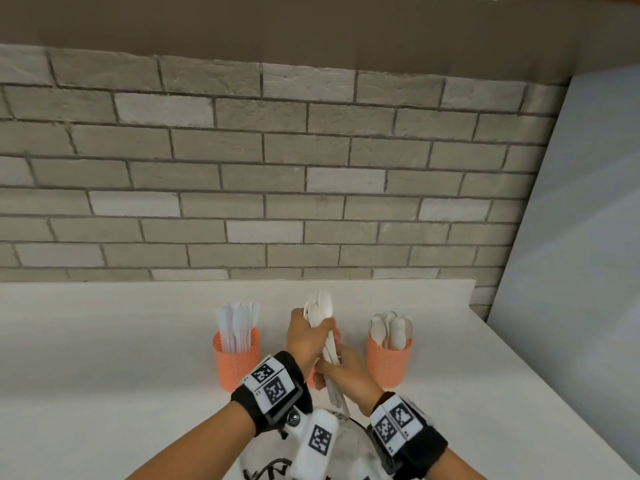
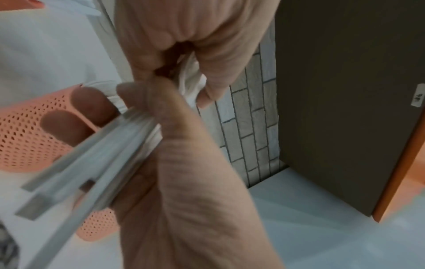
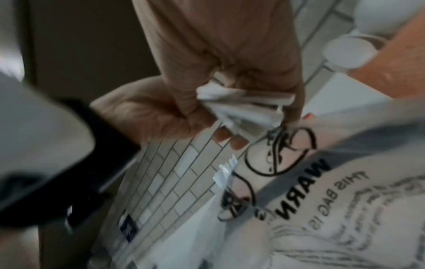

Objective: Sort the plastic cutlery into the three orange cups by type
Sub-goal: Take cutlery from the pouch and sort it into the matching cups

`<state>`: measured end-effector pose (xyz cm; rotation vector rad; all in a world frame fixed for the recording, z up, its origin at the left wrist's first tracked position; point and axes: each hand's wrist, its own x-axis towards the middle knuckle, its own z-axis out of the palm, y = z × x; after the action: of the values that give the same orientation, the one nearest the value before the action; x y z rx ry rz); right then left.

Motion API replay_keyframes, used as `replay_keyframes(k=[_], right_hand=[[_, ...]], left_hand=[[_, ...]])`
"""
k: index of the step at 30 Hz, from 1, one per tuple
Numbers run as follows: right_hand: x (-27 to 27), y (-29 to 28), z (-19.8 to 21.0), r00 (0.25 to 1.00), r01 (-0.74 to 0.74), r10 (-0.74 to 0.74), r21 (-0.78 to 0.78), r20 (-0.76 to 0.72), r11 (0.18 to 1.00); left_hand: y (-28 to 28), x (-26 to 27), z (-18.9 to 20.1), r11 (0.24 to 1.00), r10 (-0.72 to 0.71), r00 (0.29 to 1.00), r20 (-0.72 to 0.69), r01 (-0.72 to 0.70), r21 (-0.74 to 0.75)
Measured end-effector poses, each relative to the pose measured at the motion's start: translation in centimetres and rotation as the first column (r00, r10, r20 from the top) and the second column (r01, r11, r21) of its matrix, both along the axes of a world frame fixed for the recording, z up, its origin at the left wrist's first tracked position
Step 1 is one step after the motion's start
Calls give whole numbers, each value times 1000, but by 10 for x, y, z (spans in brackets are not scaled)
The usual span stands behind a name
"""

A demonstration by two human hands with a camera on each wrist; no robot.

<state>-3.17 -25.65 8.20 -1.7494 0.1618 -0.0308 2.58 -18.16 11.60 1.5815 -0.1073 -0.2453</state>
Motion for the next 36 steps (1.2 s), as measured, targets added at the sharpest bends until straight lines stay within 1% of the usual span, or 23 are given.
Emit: replay_keyframes(k=[1, 2, 3, 4, 6, 7, 9, 10, 13, 15, 17, 19, 23, 25, 30, 33, 35, 36], right_hand=[[0, 3, -4, 999, 32, -31, -29, 18, 999], [0, 6, -6, 999, 39, -39, -8, 18, 999], [0, 7, -9, 999, 40, -39, 67, -3, 997], [-1, 5, -10, 999, 37, -30, 179, -44, 983], [-4, -5, -9, 993, 40, 8, 409, -116, 912], [-5, -10, -9, 992, 39, 27, 491, -127, 870], [-7, -18, -8, 991, 27, 52, 573, -121, 819], [-8, -19, -8, 993, 18, 54, 571, -109, 821], [-11, -17, -8, 997, -14, 53, 503, -63, 864], [-11, -14, -9, 998, -18, 49, 491, -50, 871], [-10, -12, -8, 998, -25, 49, 491, -35, 871], [-8, -12, -9, 999, -28, 38, 455, -13, 890], [-3, -10, -15, 1000, 27, -31, 293, 6, 956], [-2, -9, -16, 999, 39, -45, 233, 20, 972], [-2, -8, -15, 997, 63, -68, 169, 29, 984], [-2, -9, -15, 998, 56, -61, 179, 19, 982], [-3, -11, -14, 998, 60, -61, 243, -4, 968], [-3, -12, -14, 998, 67, -66, 286, -14, 956]], left_hand=[[-2, -1, -1, 999, 25, 1000, 15, -25, 34], [-3, -1, -1, 998, 8, 1000, 10, -9, 55], [-3, -2, -1, 997, -33, 999, 1, 33, 64], [-3, -3, 1, 991, -101, 995, -12, 102, 84], [1, -4, 4, 966, -229, 973, -14, 228, 120], [4, -5, 5, 957, -263, 965, -1, 261, 124], [11, -2, 2, 962, -261, 965, 12, 259, 91], [15, -2, 2, 967, -250, 968, 13, 249, 60], [16, -3, -1, 979, -201, 979, 30, 202, -38], [15, -4, -2, 986, -162, 985, 61, 165, -38], [13, -3, -5, 994, -111, 990, 92, 113, -11], [10, -3, -7, 998, -59, 992, 108, 57, 15], [7, -1, -6, 992, 13, 989, 147, -31, 124], [7, 0, -5, 985, 25, 987, 156, -51, 167], [7, 3, 2, 958, 9, 980, 197, -65, 280], [8, 7, 6, 949, -14, 980, 199, -50, 313], [8, 8, 6, 961, -16, 985, 173, -32, 274], [9, 8, 6, 973, -15, 990, 143, -18, 230]])
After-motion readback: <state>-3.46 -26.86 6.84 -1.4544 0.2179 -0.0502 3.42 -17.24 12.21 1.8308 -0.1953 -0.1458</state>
